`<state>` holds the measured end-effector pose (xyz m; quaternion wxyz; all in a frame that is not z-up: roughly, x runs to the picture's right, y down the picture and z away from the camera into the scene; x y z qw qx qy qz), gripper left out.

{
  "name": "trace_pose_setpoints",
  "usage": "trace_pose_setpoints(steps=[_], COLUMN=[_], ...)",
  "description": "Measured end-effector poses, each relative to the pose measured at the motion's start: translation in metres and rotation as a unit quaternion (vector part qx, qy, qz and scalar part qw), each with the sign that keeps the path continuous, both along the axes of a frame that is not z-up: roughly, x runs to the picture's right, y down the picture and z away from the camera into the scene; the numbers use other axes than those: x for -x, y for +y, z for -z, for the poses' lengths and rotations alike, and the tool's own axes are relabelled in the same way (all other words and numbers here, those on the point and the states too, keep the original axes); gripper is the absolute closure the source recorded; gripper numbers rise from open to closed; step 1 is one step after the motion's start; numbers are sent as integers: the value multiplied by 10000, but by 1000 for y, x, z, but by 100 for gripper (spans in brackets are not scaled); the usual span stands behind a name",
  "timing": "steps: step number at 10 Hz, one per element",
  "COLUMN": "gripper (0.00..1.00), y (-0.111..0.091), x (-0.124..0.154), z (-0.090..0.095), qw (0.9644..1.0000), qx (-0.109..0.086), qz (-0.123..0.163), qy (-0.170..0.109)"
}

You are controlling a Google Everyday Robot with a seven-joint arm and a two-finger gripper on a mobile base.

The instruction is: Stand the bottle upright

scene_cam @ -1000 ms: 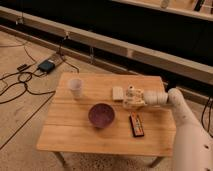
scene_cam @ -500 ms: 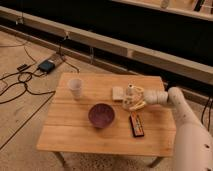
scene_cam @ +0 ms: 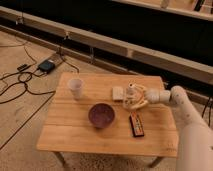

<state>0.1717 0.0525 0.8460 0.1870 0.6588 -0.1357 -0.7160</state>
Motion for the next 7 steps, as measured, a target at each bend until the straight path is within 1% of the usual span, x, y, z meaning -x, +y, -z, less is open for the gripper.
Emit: trace_pose_setpoints(steps=[7], gripper=[20], y=[-1], x=[3], z=[0], qw=[10000], qx=[-6], qz=[7], qy=[-20])
